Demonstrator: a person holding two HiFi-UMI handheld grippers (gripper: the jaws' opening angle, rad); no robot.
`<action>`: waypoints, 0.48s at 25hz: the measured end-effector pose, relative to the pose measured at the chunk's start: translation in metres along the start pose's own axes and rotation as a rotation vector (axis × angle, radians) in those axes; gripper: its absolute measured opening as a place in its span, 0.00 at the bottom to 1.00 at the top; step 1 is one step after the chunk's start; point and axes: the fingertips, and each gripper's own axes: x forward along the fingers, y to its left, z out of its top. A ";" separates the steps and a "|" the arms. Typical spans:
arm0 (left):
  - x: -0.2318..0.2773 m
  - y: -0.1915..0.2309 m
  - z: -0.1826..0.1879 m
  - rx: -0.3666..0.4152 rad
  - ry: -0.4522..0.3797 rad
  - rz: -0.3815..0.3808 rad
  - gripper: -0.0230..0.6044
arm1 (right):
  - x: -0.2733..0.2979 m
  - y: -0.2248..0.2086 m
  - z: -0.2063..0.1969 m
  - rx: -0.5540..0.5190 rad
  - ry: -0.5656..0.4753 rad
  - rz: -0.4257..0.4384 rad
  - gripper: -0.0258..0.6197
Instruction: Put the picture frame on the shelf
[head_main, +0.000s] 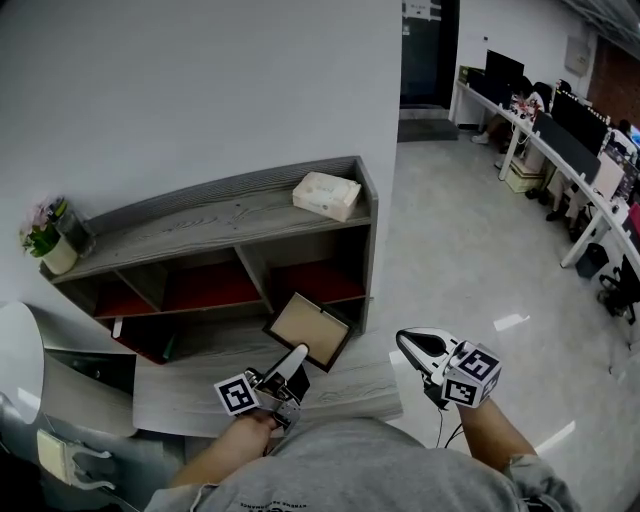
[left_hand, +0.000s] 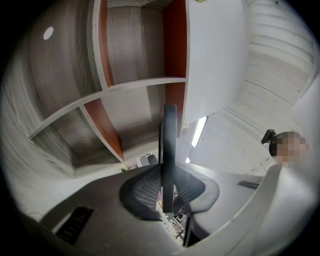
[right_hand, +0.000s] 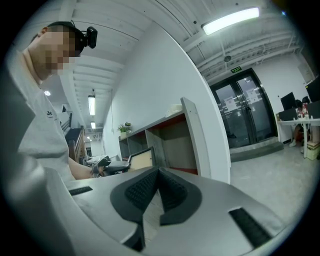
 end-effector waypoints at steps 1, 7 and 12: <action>0.001 0.002 0.001 -0.003 -0.002 0.003 0.17 | 0.004 -0.002 0.001 0.001 0.001 0.004 0.05; 0.007 0.008 0.013 -0.025 0.005 -0.011 0.17 | 0.027 -0.001 0.009 -0.018 0.006 0.013 0.05; 0.009 0.026 0.015 -0.064 0.021 0.007 0.17 | 0.033 -0.006 0.004 0.002 0.012 -0.018 0.05</action>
